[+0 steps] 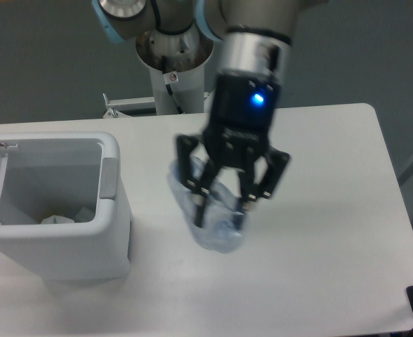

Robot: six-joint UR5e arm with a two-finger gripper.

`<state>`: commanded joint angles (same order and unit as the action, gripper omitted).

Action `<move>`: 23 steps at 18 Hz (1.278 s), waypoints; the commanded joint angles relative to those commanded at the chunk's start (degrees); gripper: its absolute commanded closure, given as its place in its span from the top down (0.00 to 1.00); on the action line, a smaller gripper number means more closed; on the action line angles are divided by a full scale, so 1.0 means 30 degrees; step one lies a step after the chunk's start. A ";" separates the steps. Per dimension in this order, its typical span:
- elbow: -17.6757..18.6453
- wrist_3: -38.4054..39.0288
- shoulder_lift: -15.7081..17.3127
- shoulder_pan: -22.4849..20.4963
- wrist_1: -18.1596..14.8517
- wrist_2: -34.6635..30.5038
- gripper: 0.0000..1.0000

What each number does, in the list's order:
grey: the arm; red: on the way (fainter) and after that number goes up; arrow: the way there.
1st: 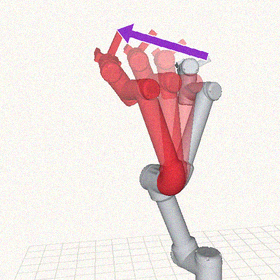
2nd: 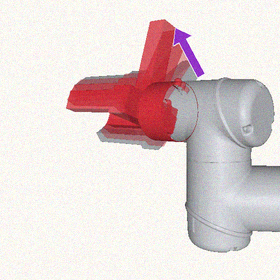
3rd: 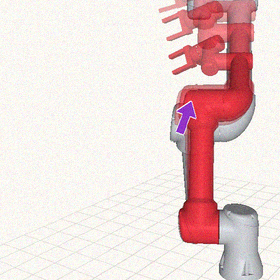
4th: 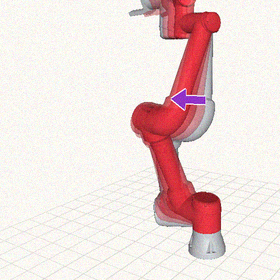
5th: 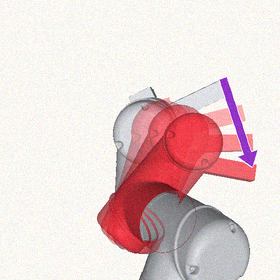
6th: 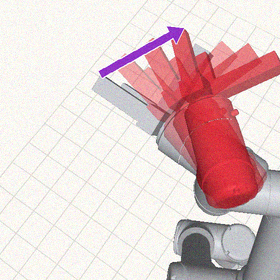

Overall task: Place the trash in the trash can
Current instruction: 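Lift the bottle and carry it over the trash bin, then open the gripper to release the bottle into the bin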

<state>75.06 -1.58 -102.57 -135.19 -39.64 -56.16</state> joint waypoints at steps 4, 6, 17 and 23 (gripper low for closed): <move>0.0468 0.0058 0.0263 0.1613 0.0060 -0.0059 0.51; 0.0762 0.0204 0.0264 0.2374 0.0060 -0.0059 0.52; 0.2198 -0.0176 0.0117 0.4018 0.0060 -0.0117 1.00; 0.2285 -0.0263 0.0410 0.2707 -0.0057 -0.3975 1.00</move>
<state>81.91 -2.37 -101.34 -127.07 -39.81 -68.09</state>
